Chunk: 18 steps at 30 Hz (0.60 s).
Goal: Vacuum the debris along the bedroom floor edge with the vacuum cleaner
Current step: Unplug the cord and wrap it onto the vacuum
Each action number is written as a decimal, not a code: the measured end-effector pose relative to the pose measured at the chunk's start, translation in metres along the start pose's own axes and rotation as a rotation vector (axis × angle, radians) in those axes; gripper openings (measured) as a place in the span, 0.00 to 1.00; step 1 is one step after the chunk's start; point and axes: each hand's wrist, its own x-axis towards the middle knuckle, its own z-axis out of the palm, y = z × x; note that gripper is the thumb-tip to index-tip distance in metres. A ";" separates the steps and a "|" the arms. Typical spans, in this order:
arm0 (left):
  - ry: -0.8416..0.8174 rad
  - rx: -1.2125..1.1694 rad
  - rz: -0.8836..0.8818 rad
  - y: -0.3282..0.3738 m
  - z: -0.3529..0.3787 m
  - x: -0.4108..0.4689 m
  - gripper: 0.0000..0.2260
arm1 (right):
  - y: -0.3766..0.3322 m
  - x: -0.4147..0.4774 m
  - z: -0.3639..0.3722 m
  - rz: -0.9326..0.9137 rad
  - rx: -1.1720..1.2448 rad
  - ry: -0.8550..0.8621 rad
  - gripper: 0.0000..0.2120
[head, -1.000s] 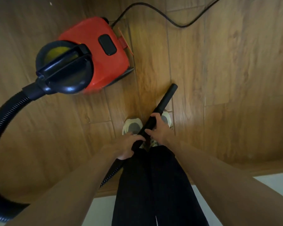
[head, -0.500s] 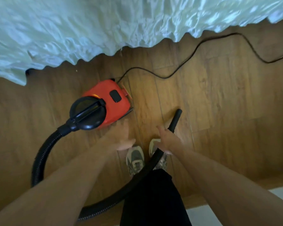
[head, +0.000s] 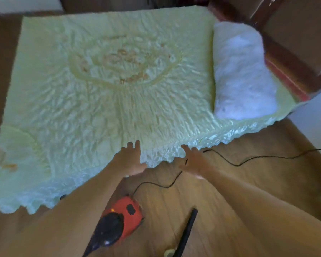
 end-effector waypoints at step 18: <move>0.338 0.178 0.277 0.192 -0.318 -0.117 0.40 | 0.054 -0.233 -0.366 0.140 -0.124 0.554 0.40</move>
